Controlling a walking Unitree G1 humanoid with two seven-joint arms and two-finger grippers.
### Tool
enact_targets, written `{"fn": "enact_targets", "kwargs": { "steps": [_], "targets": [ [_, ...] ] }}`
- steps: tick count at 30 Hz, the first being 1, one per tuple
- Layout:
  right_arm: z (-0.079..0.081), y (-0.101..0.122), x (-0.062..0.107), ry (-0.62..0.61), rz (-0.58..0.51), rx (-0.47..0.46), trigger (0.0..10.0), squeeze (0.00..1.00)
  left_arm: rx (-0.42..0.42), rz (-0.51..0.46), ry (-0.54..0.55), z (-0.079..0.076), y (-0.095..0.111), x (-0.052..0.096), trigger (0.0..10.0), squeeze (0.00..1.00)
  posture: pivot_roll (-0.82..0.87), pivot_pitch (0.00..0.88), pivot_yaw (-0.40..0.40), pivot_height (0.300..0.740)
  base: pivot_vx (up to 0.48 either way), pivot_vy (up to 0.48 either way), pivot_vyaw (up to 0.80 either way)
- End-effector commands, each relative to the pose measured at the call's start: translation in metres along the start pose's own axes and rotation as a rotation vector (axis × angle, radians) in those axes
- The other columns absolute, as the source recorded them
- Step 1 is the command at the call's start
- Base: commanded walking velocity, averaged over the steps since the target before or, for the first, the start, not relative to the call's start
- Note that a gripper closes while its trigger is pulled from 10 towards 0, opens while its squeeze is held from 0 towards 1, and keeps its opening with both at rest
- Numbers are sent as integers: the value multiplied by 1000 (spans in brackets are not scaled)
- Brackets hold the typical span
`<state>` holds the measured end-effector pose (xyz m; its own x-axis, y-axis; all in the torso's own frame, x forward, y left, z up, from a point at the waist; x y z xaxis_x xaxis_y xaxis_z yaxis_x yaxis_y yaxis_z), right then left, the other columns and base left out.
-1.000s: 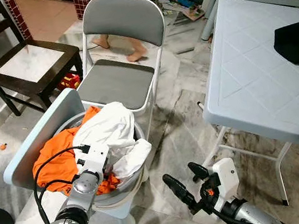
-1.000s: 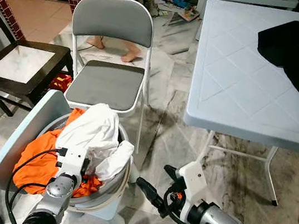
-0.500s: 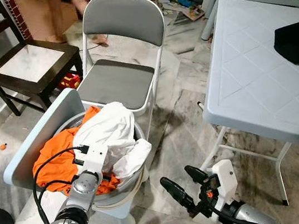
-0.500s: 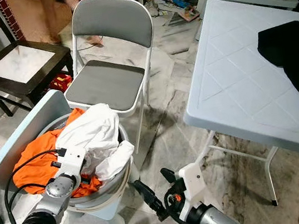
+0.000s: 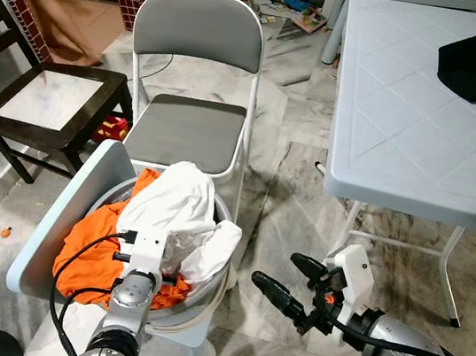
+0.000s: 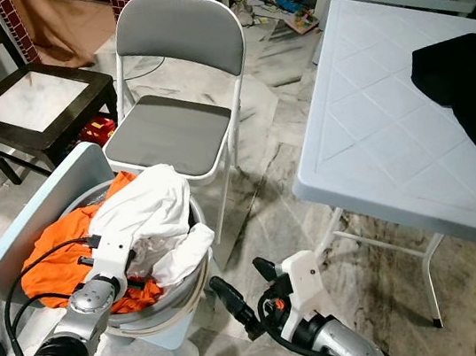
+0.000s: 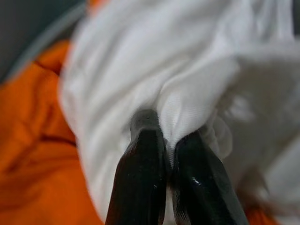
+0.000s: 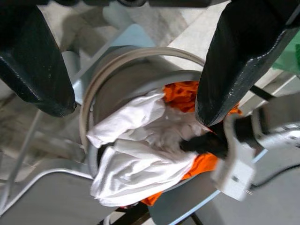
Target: Hang hanger
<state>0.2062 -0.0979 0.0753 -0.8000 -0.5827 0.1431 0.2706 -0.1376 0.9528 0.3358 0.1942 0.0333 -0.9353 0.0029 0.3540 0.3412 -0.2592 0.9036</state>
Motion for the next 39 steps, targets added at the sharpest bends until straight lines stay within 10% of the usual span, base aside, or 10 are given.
{"fn": "enact_targets", "kwargs": {
  "steps": [1, 17, 32, 39],
  "targets": [
    [-10, 0, 3, -43, -1, 10, 10000, 0, 25, -142, 18, 4, 30, -5, 0, 0, 148, 147, -120, 740, 0, 0, 0],
    [-22, 4, -17, -48, -29, 30, 10000, 0, 158, -861, -28, 6, 219, 14, 0, 0, 241, 88, -120, 740, 0, 0, 0],
    [-28, -1, -26, -58, -25, 44, 10000, 0, 587, -942, -481, -17, 267, 43, 0, 0, 289, 65, -127, 740, 0, 0, 0],
    [-32, -3, -30, -39, -10, 64, 10000, 0, 644, -1004, -663, -19, 298, 70, 0, 0, 314, 58, -143, 740, 0, 0, 0]
  ]
}}
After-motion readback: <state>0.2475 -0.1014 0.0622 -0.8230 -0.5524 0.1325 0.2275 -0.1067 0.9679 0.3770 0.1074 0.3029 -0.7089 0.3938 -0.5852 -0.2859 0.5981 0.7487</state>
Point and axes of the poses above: a point about 5 cm out from each wrist's last joint towards the gripper, its own x axis pointing back from the gripper into the wrist, its own y axis along the axis of the wrist's last joint, z = x × y, the point moved 1 cm from there along -x, pointing out of the wrist towards the gripper, and after that the axes turned 6 degrees about x, right-handed, at the moved point
